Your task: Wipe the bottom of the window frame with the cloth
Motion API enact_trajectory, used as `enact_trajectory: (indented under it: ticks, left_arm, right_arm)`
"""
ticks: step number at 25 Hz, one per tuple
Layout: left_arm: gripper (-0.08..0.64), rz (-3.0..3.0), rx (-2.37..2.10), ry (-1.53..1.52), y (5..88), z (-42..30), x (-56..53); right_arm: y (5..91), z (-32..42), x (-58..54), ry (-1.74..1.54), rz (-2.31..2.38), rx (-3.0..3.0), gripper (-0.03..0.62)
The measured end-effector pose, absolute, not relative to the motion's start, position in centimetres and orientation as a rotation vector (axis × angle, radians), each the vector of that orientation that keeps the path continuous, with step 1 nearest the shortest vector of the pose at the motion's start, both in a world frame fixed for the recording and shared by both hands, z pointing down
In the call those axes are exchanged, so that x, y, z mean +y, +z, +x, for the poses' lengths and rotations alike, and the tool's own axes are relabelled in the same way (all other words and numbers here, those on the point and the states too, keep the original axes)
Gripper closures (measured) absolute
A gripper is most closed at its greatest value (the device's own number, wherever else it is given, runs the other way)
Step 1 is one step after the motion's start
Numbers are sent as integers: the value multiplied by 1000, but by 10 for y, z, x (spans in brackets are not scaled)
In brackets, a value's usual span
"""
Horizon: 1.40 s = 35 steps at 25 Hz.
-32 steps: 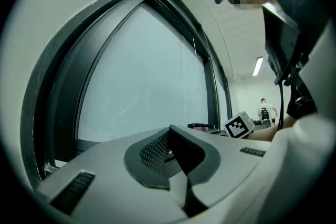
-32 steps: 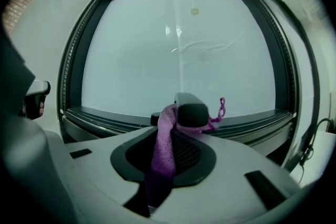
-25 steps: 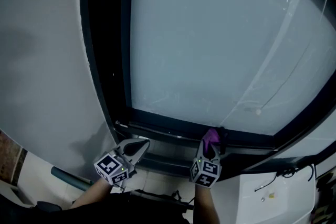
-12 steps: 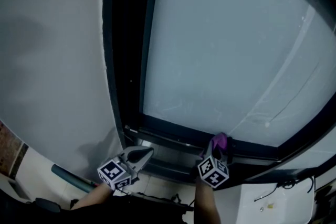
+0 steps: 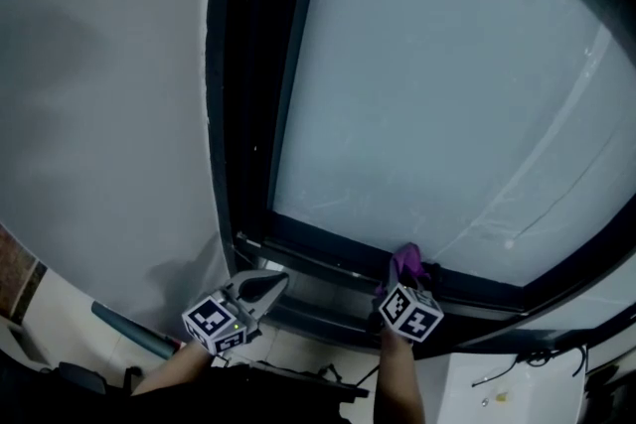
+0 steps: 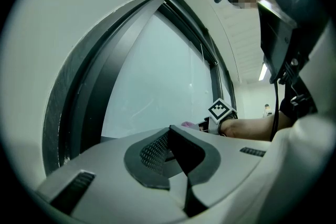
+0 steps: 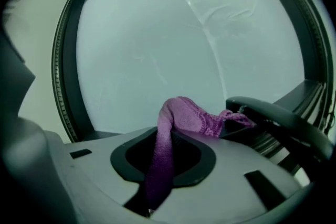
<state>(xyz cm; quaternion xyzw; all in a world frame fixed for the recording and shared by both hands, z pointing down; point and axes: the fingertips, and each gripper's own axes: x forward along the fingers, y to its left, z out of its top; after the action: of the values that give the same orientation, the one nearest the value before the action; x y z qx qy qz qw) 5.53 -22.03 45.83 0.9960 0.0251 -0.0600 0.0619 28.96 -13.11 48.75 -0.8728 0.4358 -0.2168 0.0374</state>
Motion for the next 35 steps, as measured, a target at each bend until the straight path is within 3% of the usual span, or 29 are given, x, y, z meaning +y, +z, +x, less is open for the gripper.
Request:
enact_trajectory:
  ticks: [35]
  left_arm:
    - [558, 3049, -233, -159, 458, 20, -235]
  right_arm:
    - [486, 230, -194, -777, -2440, 1835, 517]
